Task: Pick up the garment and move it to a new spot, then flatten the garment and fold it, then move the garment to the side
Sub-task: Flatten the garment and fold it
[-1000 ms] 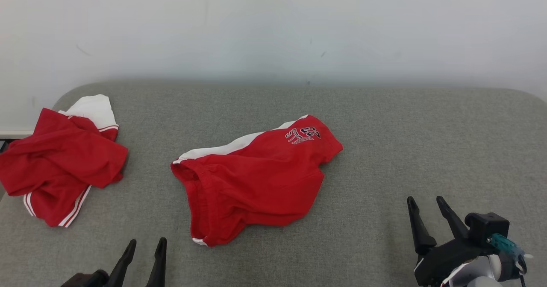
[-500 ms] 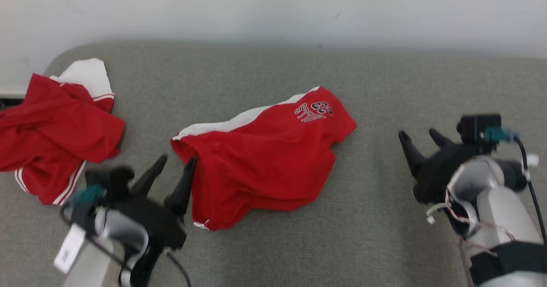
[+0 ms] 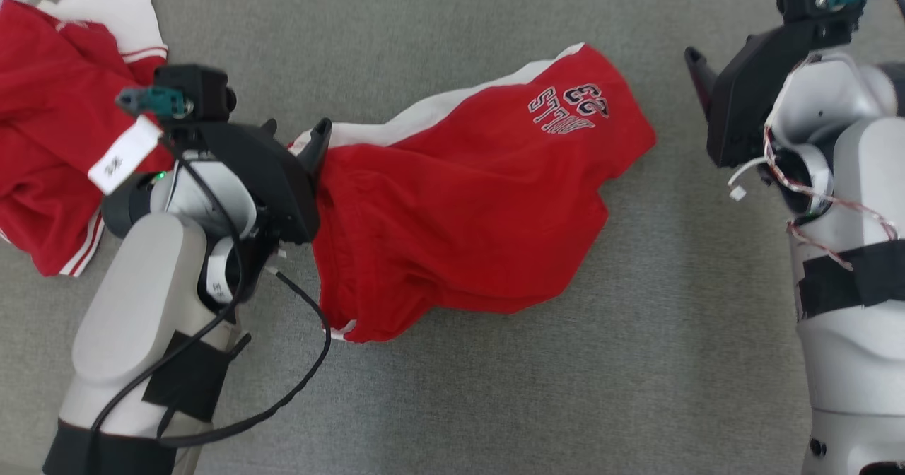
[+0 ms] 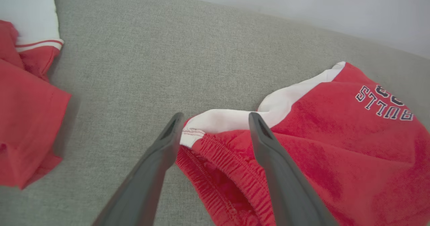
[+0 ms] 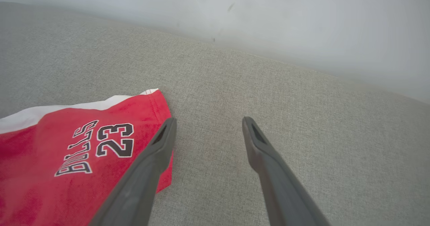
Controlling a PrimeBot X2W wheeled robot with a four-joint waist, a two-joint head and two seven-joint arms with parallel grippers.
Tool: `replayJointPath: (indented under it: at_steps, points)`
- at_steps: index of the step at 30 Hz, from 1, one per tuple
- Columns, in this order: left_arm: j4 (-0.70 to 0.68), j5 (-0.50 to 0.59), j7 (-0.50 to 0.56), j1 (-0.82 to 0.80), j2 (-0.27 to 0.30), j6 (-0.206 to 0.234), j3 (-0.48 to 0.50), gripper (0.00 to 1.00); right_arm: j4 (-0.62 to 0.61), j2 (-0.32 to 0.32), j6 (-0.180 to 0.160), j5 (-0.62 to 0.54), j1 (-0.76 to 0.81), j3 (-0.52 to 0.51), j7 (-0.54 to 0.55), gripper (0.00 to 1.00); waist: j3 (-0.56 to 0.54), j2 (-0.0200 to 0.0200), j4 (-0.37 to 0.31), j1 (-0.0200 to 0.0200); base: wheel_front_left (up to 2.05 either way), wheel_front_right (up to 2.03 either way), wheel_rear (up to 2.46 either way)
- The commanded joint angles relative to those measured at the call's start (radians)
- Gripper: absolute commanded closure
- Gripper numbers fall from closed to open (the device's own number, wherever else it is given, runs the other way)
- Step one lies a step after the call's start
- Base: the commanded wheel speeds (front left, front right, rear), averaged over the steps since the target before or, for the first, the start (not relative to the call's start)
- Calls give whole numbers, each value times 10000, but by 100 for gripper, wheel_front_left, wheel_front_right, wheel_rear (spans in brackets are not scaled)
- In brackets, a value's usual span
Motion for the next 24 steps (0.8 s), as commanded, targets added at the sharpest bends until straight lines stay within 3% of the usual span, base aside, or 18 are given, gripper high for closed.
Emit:
replayJointPath:
  at_steps: [1, 9, 15, 17, 19, 22, 23, 24]
  points:
    - [175, 140, 403, -454, -11, 293, -21, 0, 37, -45, -3, -372, -420, -45, 181, 0, 1043, -2, 508, -4, 0, 0, 0]
    - [197, 343, 1433, -1074, -138, 1045, -172, 0, 474, -45, -3, -1137, -1487, -196, 344, 0, 1585, -2, 788, -4, 0, 0, 0]
    - [50, 258, 1849, -1048, -179, 1305, -207, 2, 857, -47, -3, -1409, -1894, -322, 204, 0, 1688, -2, 933, -4, 0, 0, 0]
    - [1, 162, 1945, -983, -199, 1281, -212, 18, 976, -47, -3, -1488, -2008, -343, 171, 0, 1711, -2, 965, -4, 0, 0, 0]
    - [-38, 91, 1969, -909, -255, 1258, -248, 44, 1095, -47, -3, -1545, -2096, -384, 116, 0, 1731, -2, 995, -4, 0, 0, 0]
    - [-86, -77, 2033, -816, -353, 1176, -334, 66, 1222, -47, -3, -1623, -2188, -453, 62, 0, 1762, -2, 1042, -4, 0, 0, 0]
    - [-112, -104, 2048, -794, -388, 1175, -360, 79, 1270, -45, -3, -1630, -2207, -458, 80, 0, 1764, -2, 1055, -4, 0, 0, 0]
    - [-117, -129, 2074, -774, -409, 1189, -382, 100, 1301, -44, -3, -1639, -2230, -454, 115, 0, 1770, -2, 1062, -4, 0, 0, 0]
